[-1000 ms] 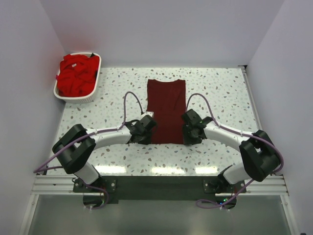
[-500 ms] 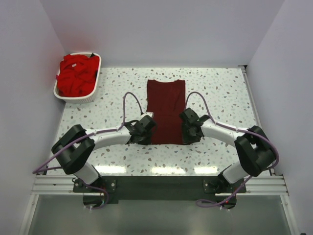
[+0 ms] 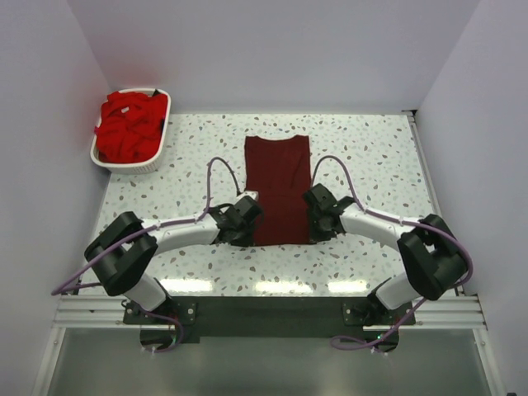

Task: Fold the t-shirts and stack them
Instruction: Fold the tshirt

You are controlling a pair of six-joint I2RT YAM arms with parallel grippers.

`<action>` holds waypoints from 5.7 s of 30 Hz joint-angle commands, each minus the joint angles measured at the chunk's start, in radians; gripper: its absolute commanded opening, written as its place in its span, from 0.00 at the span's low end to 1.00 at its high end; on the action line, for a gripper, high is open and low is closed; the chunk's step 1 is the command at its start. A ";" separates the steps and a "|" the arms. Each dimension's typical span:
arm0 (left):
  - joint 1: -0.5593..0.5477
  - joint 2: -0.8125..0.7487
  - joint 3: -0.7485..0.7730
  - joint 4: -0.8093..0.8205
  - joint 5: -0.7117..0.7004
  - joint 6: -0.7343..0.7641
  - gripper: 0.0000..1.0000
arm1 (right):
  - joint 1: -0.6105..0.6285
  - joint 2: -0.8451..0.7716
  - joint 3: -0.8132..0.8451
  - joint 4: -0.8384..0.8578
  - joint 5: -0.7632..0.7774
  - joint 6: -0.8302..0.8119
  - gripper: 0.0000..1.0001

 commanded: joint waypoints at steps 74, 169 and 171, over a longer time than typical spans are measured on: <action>0.364 0.184 0.447 0.060 0.239 0.296 0.00 | -0.280 0.317 0.420 -0.041 -0.235 -0.183 0.00; 0.383 0.446 0.467 0.559 0.498 0.210 0.32 | -0.602 0.443 0.223 0.968 -1.060 0.216 0.44; 0.384 0.451 0.473 0.565 0.492 0.213 0.33 | -0.601 0.466 0.243 0.973 -1.052 0.211 0.43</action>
